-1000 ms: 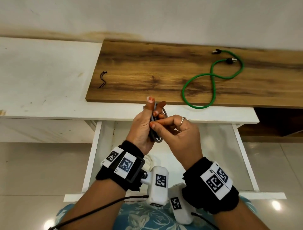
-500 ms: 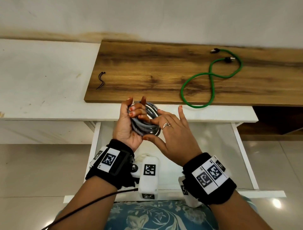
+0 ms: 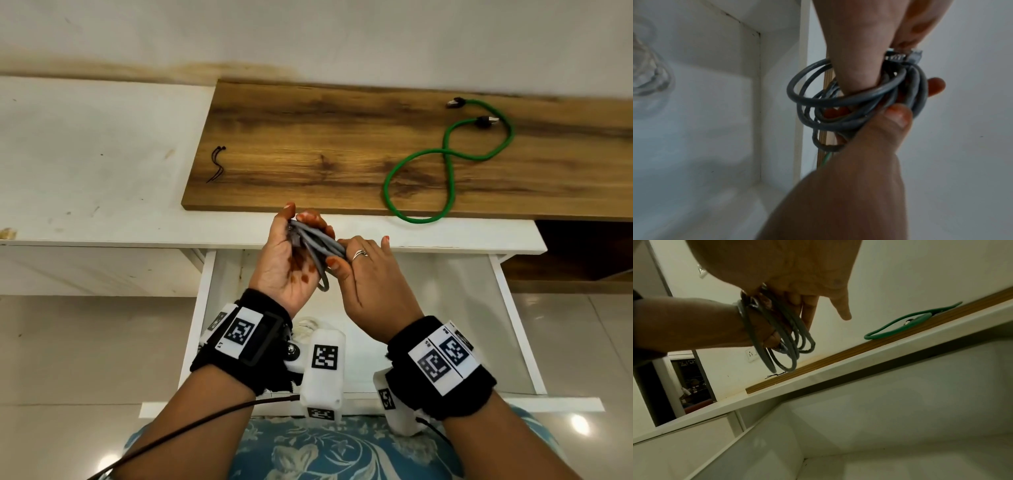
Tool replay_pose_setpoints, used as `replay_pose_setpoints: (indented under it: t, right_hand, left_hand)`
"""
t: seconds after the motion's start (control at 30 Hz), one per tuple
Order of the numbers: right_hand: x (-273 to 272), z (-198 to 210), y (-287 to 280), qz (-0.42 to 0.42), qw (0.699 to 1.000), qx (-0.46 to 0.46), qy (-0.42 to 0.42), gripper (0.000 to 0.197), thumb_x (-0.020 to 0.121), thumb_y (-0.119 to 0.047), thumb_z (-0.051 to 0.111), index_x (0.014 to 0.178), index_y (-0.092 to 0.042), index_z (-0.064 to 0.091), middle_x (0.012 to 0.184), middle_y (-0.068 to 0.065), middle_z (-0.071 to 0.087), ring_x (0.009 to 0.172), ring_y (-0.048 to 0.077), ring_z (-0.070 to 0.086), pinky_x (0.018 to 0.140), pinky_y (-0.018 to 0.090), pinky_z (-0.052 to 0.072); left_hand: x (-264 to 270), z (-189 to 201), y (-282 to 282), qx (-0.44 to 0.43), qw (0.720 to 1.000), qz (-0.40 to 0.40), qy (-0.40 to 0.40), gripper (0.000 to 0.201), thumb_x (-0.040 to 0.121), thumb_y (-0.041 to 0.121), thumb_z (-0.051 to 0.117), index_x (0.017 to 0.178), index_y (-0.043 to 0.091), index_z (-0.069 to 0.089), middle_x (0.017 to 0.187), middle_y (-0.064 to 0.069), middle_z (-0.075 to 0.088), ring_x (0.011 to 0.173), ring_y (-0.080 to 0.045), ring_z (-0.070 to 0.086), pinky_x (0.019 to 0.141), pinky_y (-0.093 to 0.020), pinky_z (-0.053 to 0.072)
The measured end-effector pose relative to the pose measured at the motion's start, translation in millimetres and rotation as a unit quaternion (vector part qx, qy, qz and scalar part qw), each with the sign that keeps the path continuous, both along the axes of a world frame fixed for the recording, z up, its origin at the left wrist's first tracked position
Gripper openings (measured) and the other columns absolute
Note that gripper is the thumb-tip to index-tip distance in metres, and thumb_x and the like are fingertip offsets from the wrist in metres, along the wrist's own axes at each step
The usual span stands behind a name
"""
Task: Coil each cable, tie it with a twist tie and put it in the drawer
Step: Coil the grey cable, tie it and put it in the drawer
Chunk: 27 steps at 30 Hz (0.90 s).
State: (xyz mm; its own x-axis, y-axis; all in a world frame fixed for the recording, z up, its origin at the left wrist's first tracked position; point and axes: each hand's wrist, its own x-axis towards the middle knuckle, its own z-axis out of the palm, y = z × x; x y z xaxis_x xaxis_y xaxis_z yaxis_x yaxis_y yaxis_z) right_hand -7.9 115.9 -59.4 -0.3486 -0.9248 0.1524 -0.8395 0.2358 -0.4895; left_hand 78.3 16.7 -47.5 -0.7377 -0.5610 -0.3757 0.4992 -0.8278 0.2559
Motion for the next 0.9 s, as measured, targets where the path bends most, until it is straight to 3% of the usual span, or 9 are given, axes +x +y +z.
replay_pose_setpoints:
  t: [0.1, 0.23, 0.33, 0.5, 0.67, 0.73, 0.9]
  right_hand:
    - [-2.8, 1.5, 2.2, -0.015, 1.000, -0.018, 0.000, 0.042, 0.095, -0.044, 0.023, 0.089, -0.014, 0.052, 0.086, -0.009, 0.048, 0.088, 0.021, 0.052, 0.101, 0.058, 0.030]
    - [0.8, 1.9, 4.0, -0.015, 1.000, 0.010, -0.001, 0.048, 0.094, -0.047, 0.016, 0.089, -0.016, 0.051, 0.088, -0.012, 0.044, 0.093, 0.019, 0.050, 0.106, 0.059, 0.024]
    - [5.6, 3.7, 3.3, -0.039, 0.999, 0.000, 0.006, 0.047, 0.094, -0.045, 0.016, 0.088, -0.014, 0.051, 0.087, -0.012, 0.042, 0.091, 0.020, 0.051, 0.105, 0.061, 0.024]
    - [6.5, 7.7, 4.4, -0.056, 0.998, -0.027, 0.007, 0.045, 0.095, -0.043, 0.020, 0.087, -0.014, 0.053, 0.085, -0.012, 0.041, 0.091, 0.023, 0.053, 0.103, 0.064, 0.027]
    - [8.8, 6.8, 6.5, -0.059, 0.996, -0.029, 0.056, 0.044, 0.096, -0.041, 0.021, 0.089, -0.013, 0.054, 0.085, -0.005, 0.053, 0.092, 0.023, 0.053, 0.104, 0.066, 0.026]
    - [11.0, 6.5, 6.2, -0.067, 0.995, -0.032, 0.072, 0.043, 0.096, -0.039, 0.022, 0.090, -0.012, 0.055, 0.088, -0.002, 0.056, 0.091, 0.023, 0.054, 0.104, 0.066, 0.026]
    - [11.7, 6.8, 5.8, -0.033, 0.999, 0.005, 0.042, 0.047, 0.094, -0.046, 0.024, 0.099, -0.012, 0.057, 0.102, 0.000, 0.057, 0.098, 0.024, 0.054, 0.104, 0.062, 0.029]
  left_hand:
    - [-1.4, 2.0, 0.6, -0.026, 1.000, -0.013, -0.011, 0.038, 0.094, 0.037, 0.049, 0.067, 0.015, 0.064, 0.072, 0.001, 0.067, 0.072, -0.011, 0.066, 0.080, -0.026, 0.054]
    - [0.0, 5.5, 3.2, -0.084, 0.996, -0.036, -0.020, 0.039, 0.092, 0.045, 0.047, 0.069, 0.018, 0.063, 0.072, 0.004, 0.067, 0.072, -0.008, 0.066, 0.079, -0.026, 0.049]
    - [1.2, 6.6, 5.4, -0.093, 0.993, -0.065, 0.001, 0.037, 0.091, 0.049, 0.043, 0.077, 0.019, 0.059, 0.073, 0.006, 0.063, 0.073, -0.007, 0.062, 0.068, -0.021, 0.050]
    - [1.7, 7.0, 5.3, -0.076, 0.994, -0.063, 0.038, 0.024, 0.091, 0.032, 0.047, 0.096, 0.011, 0.056, 0.081, 0.002, 0.066, 0.080, -0.010, 0.065, 0.081, -0.026, 0.054]
    - [4.3, 4.4, 2.3, -0.085, 0.990, -0.088, 0.064, 0.037, 0.085, 0.024, 0.060, 0.115, 0.004, 0.050, 0.088, -0.001, 0.067, 0.087, -0.013, 0.065, 0.080, -0.027, 0.054]
    - [4.5, 6.1, 1.6, -0.110, 0.985, -0.104, 0.082, 0.036, 0.085, 0.023, 0.061, 0.112, 0.005, 0.047, 0.086, -0.001, 0.066, 0.085, -0.011, 0.065, 0.081, -0.026, 0.053]
    - [5.9, 6.8, -0.7, -0.167, 0.980, -0.092, 0.059, 0.023, 0.088, 0.026, 0.050, 0.105, 0.009, 0.051, 0.072, 0.006, 0.054, 0.062, -0.005, 0.054, 0.062, -0.020, 0.047]
